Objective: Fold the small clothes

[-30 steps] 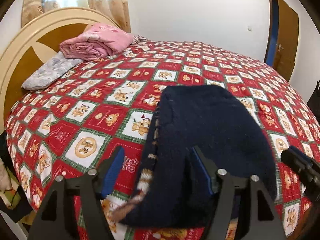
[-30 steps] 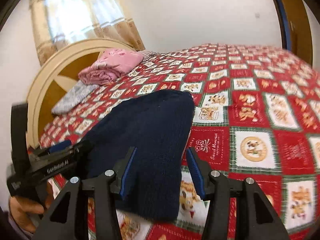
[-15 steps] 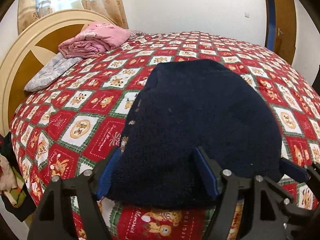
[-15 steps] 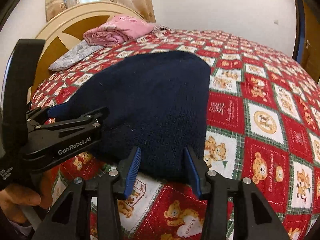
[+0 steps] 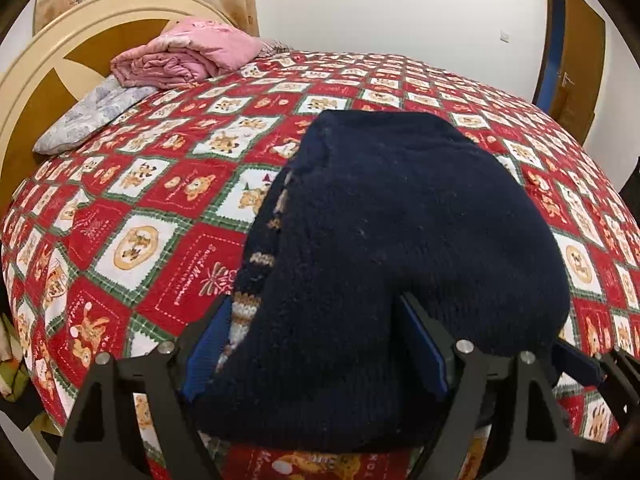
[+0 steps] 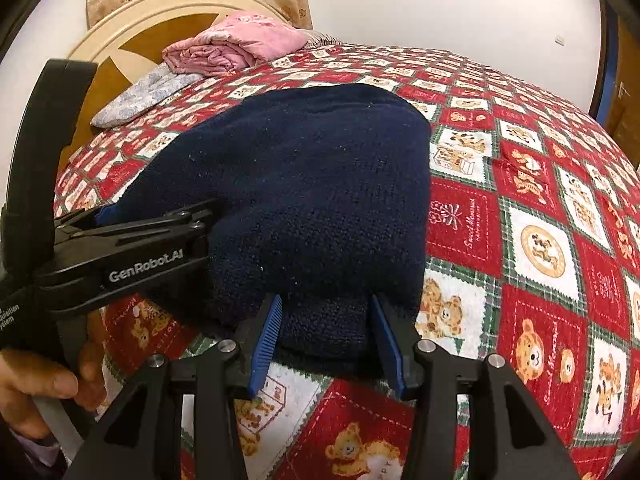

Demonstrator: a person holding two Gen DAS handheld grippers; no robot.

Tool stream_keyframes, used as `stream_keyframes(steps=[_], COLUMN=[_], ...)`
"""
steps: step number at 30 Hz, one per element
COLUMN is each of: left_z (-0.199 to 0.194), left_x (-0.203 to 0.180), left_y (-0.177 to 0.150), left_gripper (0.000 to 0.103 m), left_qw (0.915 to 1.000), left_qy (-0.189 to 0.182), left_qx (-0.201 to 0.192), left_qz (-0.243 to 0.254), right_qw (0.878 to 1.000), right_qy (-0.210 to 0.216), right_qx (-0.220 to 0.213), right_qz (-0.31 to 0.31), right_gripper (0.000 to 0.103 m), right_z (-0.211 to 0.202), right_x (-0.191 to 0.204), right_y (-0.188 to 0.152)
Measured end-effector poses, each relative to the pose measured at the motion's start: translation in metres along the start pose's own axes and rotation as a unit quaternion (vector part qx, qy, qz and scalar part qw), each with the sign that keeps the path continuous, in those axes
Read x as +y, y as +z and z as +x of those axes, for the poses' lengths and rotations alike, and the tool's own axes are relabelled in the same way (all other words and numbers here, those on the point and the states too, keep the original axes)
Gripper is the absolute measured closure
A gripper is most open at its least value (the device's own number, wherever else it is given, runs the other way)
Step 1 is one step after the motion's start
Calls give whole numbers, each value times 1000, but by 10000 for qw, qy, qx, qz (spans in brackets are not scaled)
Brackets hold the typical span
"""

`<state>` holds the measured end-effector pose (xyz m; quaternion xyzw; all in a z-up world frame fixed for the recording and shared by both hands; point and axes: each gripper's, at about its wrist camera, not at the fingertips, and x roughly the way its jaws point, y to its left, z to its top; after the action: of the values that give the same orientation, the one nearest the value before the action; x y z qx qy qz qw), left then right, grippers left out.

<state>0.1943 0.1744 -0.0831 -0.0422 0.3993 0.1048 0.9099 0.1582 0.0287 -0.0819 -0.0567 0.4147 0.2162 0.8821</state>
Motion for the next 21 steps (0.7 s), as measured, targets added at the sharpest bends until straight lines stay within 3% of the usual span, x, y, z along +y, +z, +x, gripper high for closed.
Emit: stream_keyframes(steps=[7, 10, 13, 19, 21], left_z=[-40, -65, -75, -79, -88], left_x=[-1, -5, -8, -10, -10], left_y=[-23, -41, -58, -82, -88], left_gripper=[20, 17, 4, 3, 3], left_qw=[9993, 9985, 9991, 9995, 9995], left_qy=[139, 66, -99, 17, -76], left_qx=[-295, -499, -334, 178, 181], left_qz=[157, 234, 232, 263, 232], right_qw=[9972, 9958, 9944, 9928, 9922], right_qy=[60, -213, -335, -505, -476], right_qx=[-401, -430, -368, -87, 26], right_qz=[632, 773, 930, 1084, 1151], right_gripper=[54, 54, 54, 54, 54], right_z=[-41, -55, -65, -79, -84], right_x=[-1, -2, -5, -4, -2], right_y=[-25, -42, -57, -78, -84])
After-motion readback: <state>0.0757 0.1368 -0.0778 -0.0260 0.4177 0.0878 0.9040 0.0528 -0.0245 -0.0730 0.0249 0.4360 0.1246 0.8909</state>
